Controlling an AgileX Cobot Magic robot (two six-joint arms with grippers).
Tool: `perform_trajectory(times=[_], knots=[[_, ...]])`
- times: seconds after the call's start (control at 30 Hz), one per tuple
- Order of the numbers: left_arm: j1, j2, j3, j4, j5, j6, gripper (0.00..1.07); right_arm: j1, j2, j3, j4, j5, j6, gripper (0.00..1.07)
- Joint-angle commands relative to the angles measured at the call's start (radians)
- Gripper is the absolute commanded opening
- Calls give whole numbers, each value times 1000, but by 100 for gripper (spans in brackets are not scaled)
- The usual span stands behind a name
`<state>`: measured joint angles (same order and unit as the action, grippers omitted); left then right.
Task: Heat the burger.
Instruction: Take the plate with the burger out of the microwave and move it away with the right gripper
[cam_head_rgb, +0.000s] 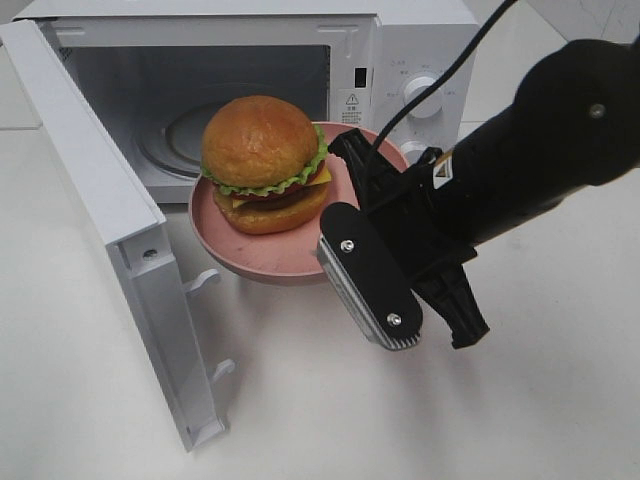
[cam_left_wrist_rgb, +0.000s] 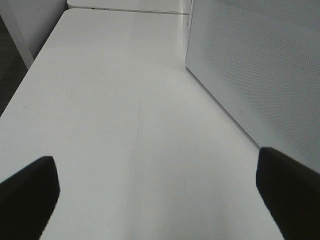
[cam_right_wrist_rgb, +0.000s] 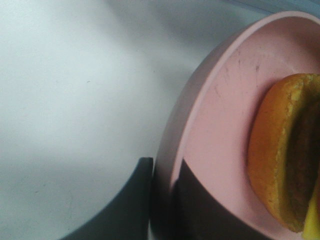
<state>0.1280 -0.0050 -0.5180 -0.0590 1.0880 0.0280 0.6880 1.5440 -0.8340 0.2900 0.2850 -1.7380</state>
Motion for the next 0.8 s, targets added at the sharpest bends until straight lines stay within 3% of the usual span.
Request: perform_trajectory(times=[0.03,0.8], knots=[[5,-6,0,1,-15,-5,101,-1,-85,56,9,-60,-20,0],[5,-6,0,1,-15,-5,101,-1,-401,328,-19,-53,127,0]])
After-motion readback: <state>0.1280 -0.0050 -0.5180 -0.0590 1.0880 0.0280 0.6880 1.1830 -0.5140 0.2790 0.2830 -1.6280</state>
